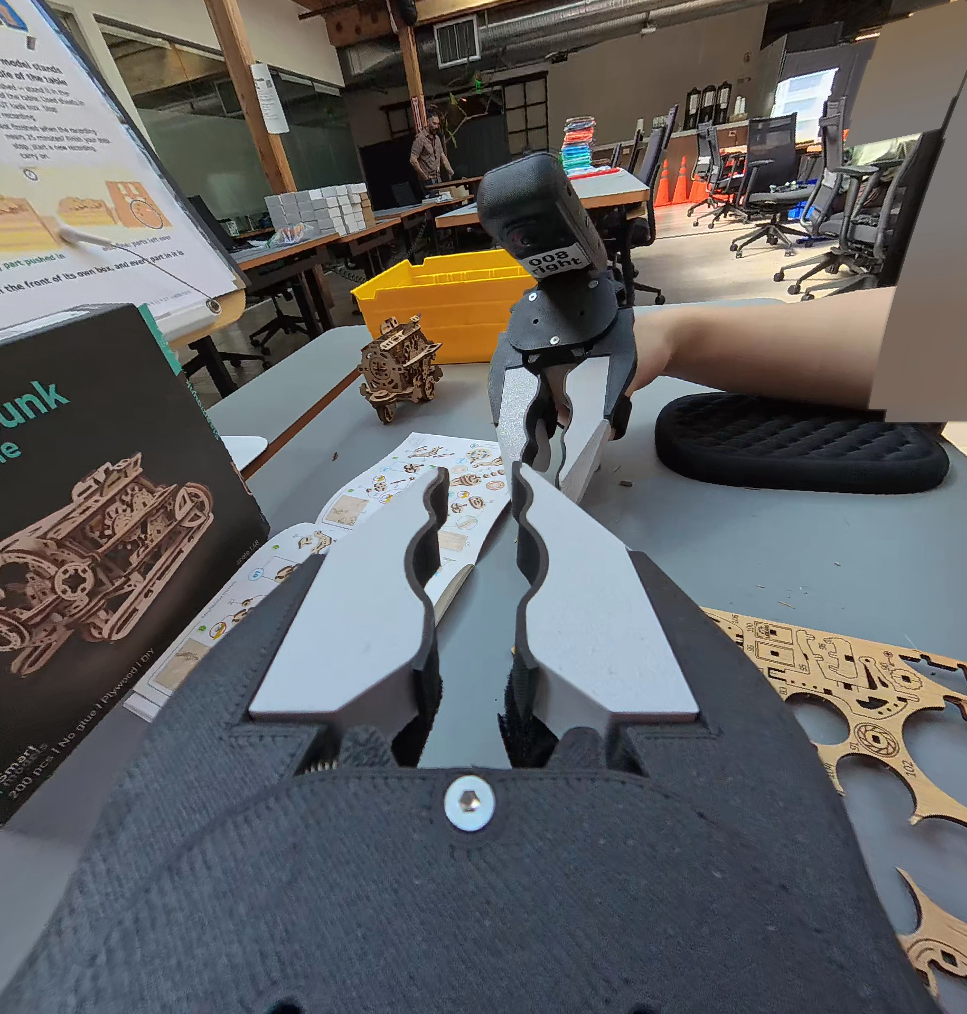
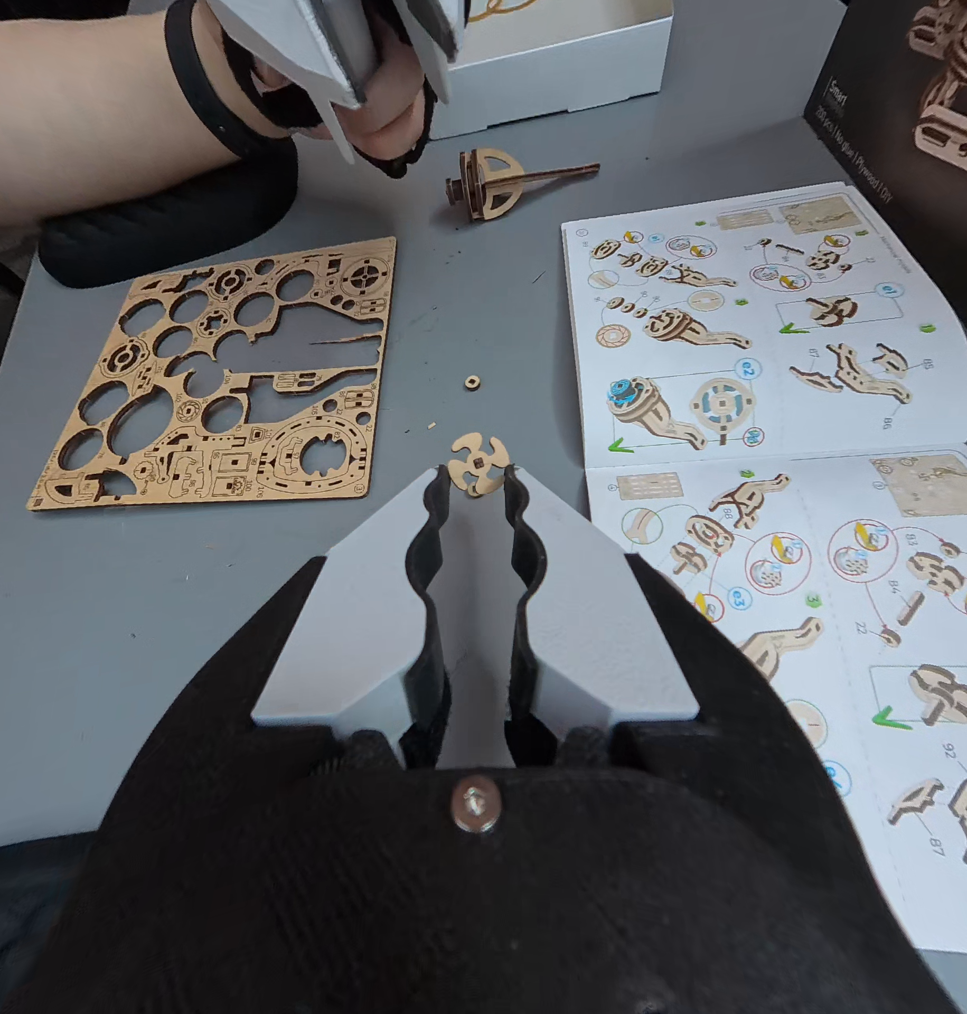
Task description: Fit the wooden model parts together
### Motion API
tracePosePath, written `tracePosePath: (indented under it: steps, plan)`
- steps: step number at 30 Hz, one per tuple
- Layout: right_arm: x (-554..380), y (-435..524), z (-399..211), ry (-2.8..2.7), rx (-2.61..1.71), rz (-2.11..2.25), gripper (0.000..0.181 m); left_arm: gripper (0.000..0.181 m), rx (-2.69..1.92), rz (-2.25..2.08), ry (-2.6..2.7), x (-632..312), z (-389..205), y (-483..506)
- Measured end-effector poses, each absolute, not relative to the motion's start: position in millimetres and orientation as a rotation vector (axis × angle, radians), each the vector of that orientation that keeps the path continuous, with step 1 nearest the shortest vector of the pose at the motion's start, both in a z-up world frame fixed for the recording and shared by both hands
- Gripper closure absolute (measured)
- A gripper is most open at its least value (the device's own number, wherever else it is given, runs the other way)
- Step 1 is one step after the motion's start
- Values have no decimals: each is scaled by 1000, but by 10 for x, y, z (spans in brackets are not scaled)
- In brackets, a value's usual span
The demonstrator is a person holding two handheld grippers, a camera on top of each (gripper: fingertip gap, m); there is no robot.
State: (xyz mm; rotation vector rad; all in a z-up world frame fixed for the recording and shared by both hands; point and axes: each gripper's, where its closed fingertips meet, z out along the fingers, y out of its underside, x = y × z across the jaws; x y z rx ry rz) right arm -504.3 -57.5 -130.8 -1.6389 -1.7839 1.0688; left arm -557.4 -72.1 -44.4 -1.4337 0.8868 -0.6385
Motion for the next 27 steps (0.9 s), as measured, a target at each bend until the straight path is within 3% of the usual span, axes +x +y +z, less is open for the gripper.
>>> tracePosePath:
  steps: [27]
  plan:
    - [-5062,-604,-1522,-1797,-1680,829,162,161,-1438,-644,871,-5598,-426,-691]
